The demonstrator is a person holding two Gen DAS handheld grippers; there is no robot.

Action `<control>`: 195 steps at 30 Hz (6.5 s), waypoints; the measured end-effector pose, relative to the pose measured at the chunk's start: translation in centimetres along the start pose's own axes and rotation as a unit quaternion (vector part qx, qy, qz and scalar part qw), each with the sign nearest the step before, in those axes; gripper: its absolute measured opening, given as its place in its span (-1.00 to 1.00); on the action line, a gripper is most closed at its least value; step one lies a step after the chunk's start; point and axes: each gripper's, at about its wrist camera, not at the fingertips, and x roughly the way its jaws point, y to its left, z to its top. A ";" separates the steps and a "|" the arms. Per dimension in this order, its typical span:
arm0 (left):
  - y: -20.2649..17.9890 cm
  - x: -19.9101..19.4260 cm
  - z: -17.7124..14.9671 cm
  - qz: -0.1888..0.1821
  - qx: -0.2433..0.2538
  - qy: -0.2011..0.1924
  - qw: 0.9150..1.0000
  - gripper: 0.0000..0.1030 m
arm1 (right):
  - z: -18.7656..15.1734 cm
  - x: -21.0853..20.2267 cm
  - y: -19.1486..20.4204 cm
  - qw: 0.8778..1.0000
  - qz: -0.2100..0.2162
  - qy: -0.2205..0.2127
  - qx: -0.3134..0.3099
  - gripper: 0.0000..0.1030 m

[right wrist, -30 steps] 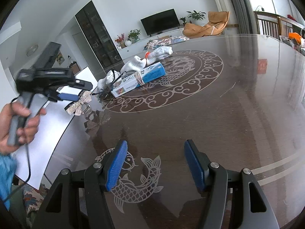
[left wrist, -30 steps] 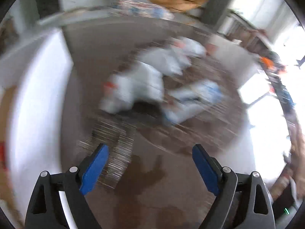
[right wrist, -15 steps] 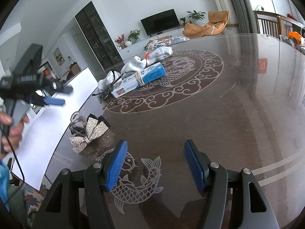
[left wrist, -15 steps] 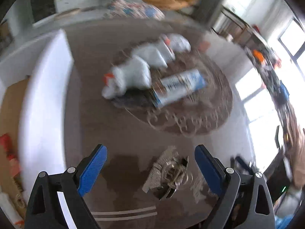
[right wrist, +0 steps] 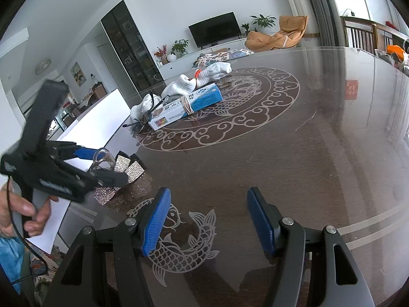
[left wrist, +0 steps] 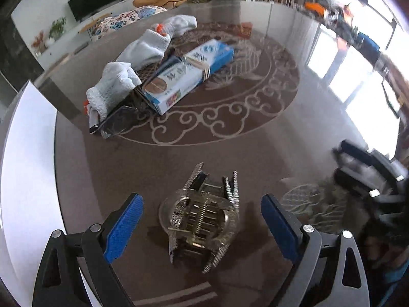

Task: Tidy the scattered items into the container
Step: 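Lower the left tool onto the silver rhinestone bow hair clip and close, then grasp the blue-and-white ointment box with the right tool while the left holds the clip, then lift the ointment box and hair clip and turn both tools toward the white box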

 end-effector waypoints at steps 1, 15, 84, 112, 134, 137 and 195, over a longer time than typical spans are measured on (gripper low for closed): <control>-0.1 0.3 -0.1 0.004 0.004 -0.002 1.000 0.82 | 0.0 -0.1 0.0 1.000 0.000 0.000 0.000 0.23; 1.4 -1.1 -3.8 -0.003 -0.134 0.000 0.991 0.02 | 1.3 0.4 -0.7 0.999 0.027 0.012 0.010 0.23; 2.3 -2.8 -5.8 -0.011 -0.222 0.008 0.975 0.02 | 9.2 2.7 0.7 0.988 0.058 0.140 0.017 0.22; -6.6 -3.6 -3.2 -0.010 -0.242 -0.065 0.968 -0.01 | 3.5 0.4 1.4 0.998 -0.024 0.045 -0.031 -0.20; -10.6 -4.2 0.4 0.058 -0.213 -0.070 0.973 -0.01 | 1.4 -3.9 2.4 0.999 -0.003 0.026 -0.047 -0.19; -9.8 -4.4 -0.5 0.060 -0.212 -0.067 0.973 -0.01 | 1.2 -4.0 2.7 0.998 -0.004 0.027 -0.051 -0.19; -4.8 -7.3 -6.4 0.086 -0.234 -0.076 0.965 -0.01 | 2.0 -4.7 5.7 0.996 -0.001 0.026 -0.084 -0.19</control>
